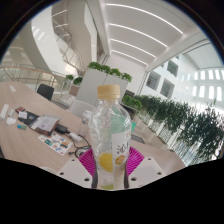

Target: Pour water

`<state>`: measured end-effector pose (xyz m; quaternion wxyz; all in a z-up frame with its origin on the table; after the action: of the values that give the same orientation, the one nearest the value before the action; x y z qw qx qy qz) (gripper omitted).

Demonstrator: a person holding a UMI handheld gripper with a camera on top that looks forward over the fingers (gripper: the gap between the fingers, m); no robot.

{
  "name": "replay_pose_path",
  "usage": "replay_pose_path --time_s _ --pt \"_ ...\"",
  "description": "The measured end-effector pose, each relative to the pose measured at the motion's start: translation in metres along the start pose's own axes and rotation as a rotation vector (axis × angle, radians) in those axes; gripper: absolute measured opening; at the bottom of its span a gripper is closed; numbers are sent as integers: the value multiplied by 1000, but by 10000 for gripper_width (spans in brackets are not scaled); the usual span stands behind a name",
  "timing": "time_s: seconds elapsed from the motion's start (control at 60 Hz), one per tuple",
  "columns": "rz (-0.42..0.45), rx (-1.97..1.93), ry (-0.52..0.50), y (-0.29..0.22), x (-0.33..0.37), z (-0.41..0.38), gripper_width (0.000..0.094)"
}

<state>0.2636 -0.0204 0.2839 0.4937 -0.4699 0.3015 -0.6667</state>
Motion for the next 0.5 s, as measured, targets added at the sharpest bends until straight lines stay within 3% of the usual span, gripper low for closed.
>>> replay_pose_path --time_s 0.1,0.15,0.233,0.5 --pt "11 -288 -118 33 -6 24 380" --pt "29 -420 -125 84 -10 10 380" --pt "-20 -450 -172 110 -17 27 388" --pt "-44 -365 -266 200 -37 -7 436"
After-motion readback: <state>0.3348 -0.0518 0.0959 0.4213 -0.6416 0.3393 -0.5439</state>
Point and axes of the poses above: the point between the fingertips, and its own axes, seen from behind it with the camera up: z to the right, y down, x backward, against the way the camera looks, the point moved 9 cm from there along x, backward, against the way the camera looks, and after that the axes turned 10 degrees about -z, right-handed, at the moved point
